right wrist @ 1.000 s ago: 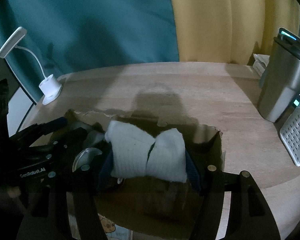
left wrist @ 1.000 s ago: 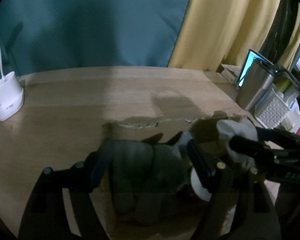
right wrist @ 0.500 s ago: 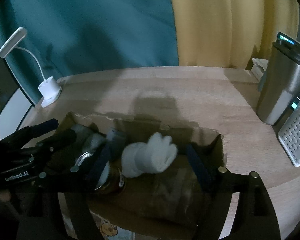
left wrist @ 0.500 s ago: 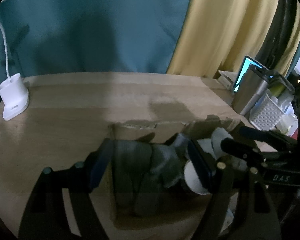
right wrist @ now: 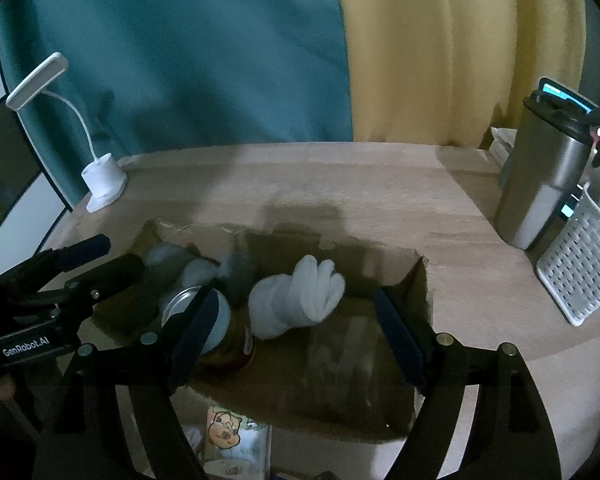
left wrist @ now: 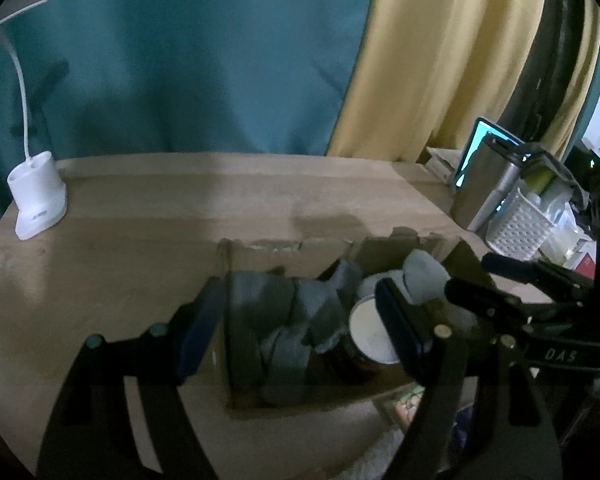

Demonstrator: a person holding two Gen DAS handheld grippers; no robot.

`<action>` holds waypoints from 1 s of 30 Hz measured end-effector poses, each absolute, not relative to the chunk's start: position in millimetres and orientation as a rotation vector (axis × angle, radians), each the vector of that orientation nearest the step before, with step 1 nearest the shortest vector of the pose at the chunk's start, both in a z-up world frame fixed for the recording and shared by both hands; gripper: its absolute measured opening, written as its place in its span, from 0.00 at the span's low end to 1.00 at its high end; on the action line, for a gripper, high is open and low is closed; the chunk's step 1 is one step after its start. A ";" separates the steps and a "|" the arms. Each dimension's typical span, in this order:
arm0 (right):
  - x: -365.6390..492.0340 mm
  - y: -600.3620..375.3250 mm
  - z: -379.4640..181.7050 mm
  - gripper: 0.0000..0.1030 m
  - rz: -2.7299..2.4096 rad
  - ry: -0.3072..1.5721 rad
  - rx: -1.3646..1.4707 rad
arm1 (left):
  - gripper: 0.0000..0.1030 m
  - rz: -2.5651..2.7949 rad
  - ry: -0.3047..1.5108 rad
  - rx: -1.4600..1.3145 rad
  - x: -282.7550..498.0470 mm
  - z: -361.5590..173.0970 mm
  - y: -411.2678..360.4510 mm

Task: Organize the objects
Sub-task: 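Lower the gloves into the box with the left gripper while the right drops the socks in, then withdraw both grippers from the box and move toward the remaining packs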

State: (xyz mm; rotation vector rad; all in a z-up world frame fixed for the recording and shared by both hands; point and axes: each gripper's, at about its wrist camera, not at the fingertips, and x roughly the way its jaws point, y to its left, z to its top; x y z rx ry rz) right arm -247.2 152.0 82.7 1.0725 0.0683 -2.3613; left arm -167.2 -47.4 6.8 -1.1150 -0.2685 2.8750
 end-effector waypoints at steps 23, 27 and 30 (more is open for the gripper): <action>-213.5 172.2 91.5 0.81 -2.389 0.060 1.037 | 0.76 2.881 -0.233 -1.071 -132.6 20.7 -32.1; -206.1 176.4 92.0 0.81 -2.393 0.059 1.031 | 0.76 2.881 -0.226 -1.068 -125.9 22.2 -29.2; -201.6 180.8 91.0 0.81 -2.397 0.054 1.031 | 0.76 2.880 -0.221 -1.066 -122.3 23.1 -27.4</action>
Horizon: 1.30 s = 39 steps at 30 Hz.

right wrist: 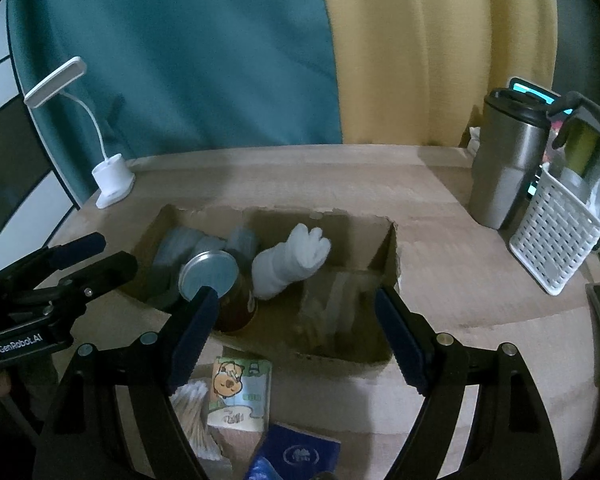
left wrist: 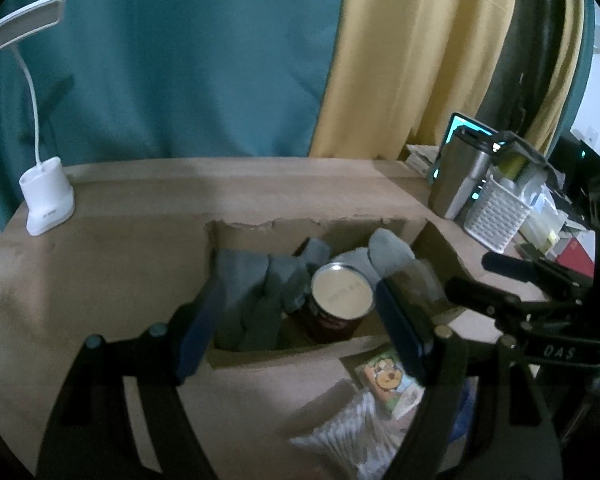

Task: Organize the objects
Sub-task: 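Withdraw both grippers from the box and move toward the remaining packs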

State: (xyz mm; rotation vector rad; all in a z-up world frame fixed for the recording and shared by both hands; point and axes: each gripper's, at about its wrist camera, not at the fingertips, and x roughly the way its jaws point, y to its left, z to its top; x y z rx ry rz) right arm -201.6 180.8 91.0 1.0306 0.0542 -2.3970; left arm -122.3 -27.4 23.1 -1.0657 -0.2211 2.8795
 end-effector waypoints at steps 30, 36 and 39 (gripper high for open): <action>-166.6 201.7 84.6 0.81 -2.403 0.042 1.027 | 0.76 2.859 -0.195 -1.066 -85.7 18.4 -6.1; -159.5 203.9 82.6 0.81 -2.402 0.044 1.030 | 0.77 2.851 -0.194 -1.071 -79.1 16.8 -3.7; -154.7 204.0 82.1 0.81 -2.405 0.045 1.030 | 0.76 2.850 -0.194 -1.073 -76.9 15.2 -2.8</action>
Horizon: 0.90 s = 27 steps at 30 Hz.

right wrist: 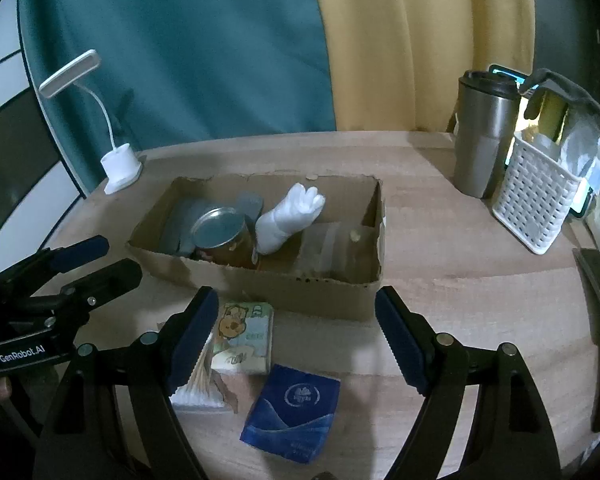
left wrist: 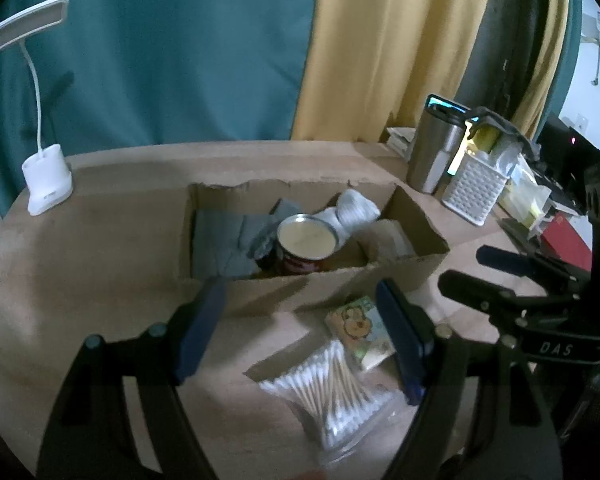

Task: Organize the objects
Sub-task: 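Withdraw both grippers from the box and move toward the remaining packs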

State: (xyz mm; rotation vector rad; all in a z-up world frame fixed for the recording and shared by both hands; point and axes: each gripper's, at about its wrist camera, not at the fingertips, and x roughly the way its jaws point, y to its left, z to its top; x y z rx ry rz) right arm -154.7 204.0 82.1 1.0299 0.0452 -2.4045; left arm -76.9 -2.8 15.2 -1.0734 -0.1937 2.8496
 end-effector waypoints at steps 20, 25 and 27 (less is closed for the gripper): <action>-138.1 205.3 67.4 0.81 -2.394 0.057 1.068 | 0.77 2.820 -0.200 -1.119 -64.1 -3.4 1.6; -137.0 206.8 61.4 0.81 -2.387 0.058 1.086 | 0.77 2.807 -0.206 -1.140 -63.9 -10.9 3.4; -136.6 207.2 57.9 0.81 -2.383 0.060 1.098 | 0.77 2.801 -0.205 -1.151 -63.6 -14.3 4.7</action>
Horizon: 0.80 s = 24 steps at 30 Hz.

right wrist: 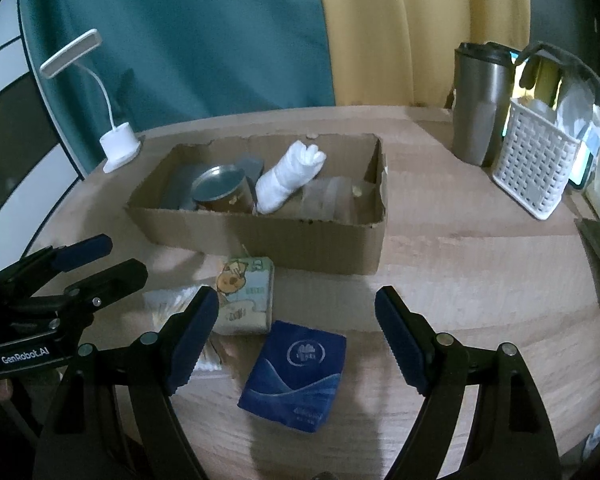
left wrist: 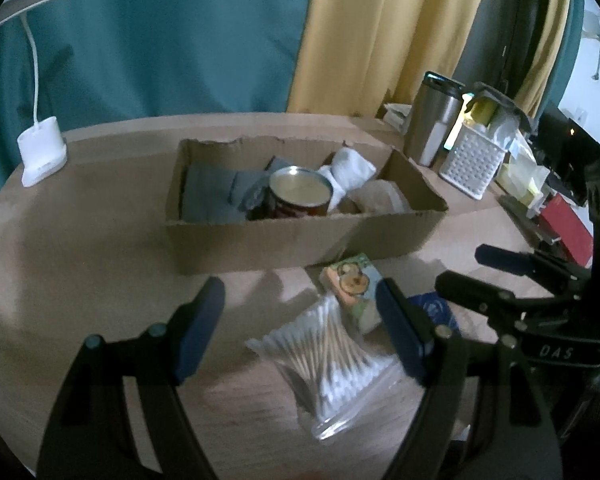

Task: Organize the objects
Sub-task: 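Withdraw both grippers from the box and move toward the remaining packs, then grasp the cotton swab bag with the left gripper while the right grasps the blue Vinda tissue pack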

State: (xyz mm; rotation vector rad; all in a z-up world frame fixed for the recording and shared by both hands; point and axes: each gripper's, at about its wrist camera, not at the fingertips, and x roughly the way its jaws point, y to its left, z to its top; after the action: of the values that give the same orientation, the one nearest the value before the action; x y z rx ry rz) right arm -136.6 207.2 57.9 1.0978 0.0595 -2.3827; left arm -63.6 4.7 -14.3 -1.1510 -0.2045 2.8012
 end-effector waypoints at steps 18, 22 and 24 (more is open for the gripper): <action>-135.8 209.1 28.5 0.81 -2.334 0.055 1.197 | 0.77 2.755 -0.217 -1.264 -67.6 -41.6 9.5; -134.8 208.2 23.2 0.81 -2.337 0.080 1.213 | 0.77 2.744 -0.231 -1.287 -69.2 -47.2 8.8; -134.4 207.5 20.5 0.81 -2.332 0.088 1.220 | 0.77 2.739 -0.233 -1.294 -69.5 -49.1 8.8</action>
State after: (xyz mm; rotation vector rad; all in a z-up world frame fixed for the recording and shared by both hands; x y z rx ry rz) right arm -134.4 207.5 20.5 1.2204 0.0880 -2.3324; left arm -69.5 8.8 -49.1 -1.2945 -0.2332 2.7391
